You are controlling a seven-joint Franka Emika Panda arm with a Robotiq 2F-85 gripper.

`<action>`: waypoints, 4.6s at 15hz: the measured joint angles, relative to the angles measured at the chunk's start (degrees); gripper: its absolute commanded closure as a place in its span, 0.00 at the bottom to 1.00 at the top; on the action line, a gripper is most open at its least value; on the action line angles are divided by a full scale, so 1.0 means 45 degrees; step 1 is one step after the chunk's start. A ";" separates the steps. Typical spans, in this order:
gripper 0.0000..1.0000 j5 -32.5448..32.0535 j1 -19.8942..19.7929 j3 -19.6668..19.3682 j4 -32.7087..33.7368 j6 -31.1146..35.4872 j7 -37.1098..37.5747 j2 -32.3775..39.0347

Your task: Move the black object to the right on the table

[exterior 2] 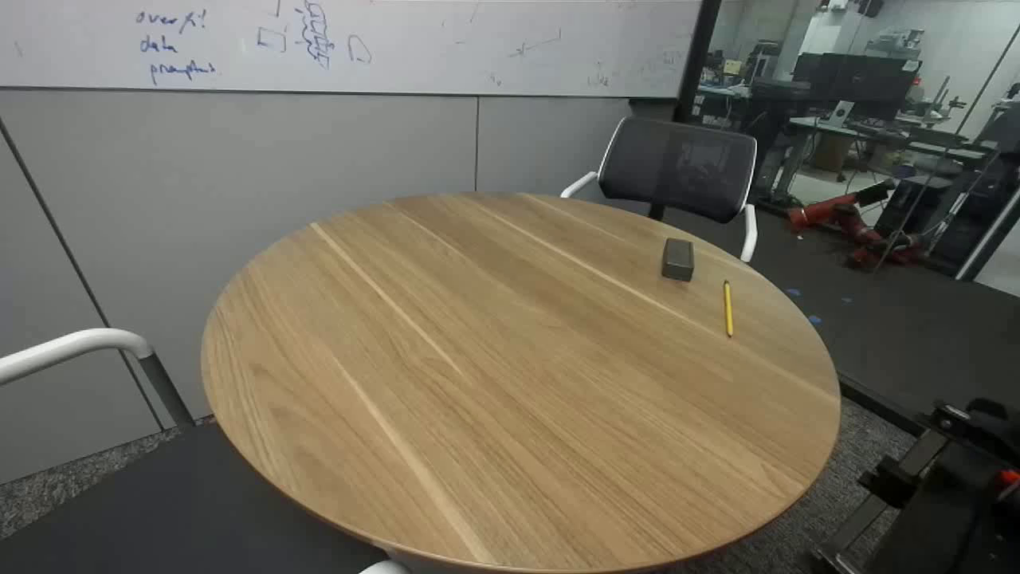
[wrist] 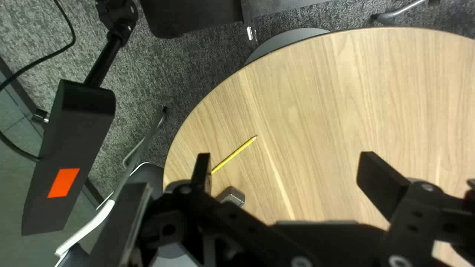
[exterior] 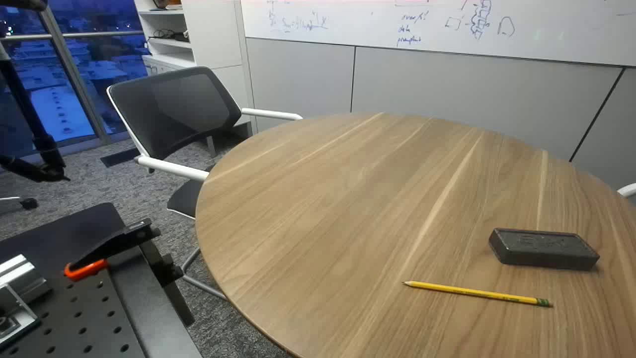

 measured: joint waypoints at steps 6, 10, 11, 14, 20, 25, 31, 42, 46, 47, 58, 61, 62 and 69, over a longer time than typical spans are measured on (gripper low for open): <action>0.00 0.0000 0.0000 0.0000 -0.0055 -0.0001 0.0000 0.0048; 0.00 0.0000 0.0000 0.0000 -0.0055 -0.0001 0.0000 0.0051; 0.00 0.0000 0.0000 0.0000 -0.0055 -0.0001 0.0000 0.0051; 0.00 0.0000 0.0000 0.0000 -0.0055 -0.0001 0.0000 0.0051; 0.00 -0.0015 0.0001 0.0326 0.2448 0.0084 0.0768 0.2740; 0.00 -0.0256 -0.0006 0.0528 0.5706 0.0079 0.1939 0.6681; 0.00 0.0054 -0.0022 0.0047 1.0036 0.0099 0.3279 1.1631; 0.00 0.4519 -0.0763 -0.0695 1.7560 -0.0761 0.4097 1.9022; 0.00 0.4621 -0.0972 -0.0790 1.9986 -0.1222 0.4836 2.1191; 0.00 0.4621 -0.0978 -0.0830 2.0577 -0.1397 0.5010 2.1720; 0.00 0.4559 -0.1033 -0.0921 2.6547 -0.3625 0.6666 2.6464; 0.00 0.4527 -0.1031 -0.0959 2.7833 -0.4209 0.7141 2.7436; 0.23 0.4456 -0.1028 -0.0960 2.8078 -0.4279 0.7286 2.7661; 0.67 0.3434 -0.0995 -0.0960 2.9301 -0.4339 0.7972 2.8585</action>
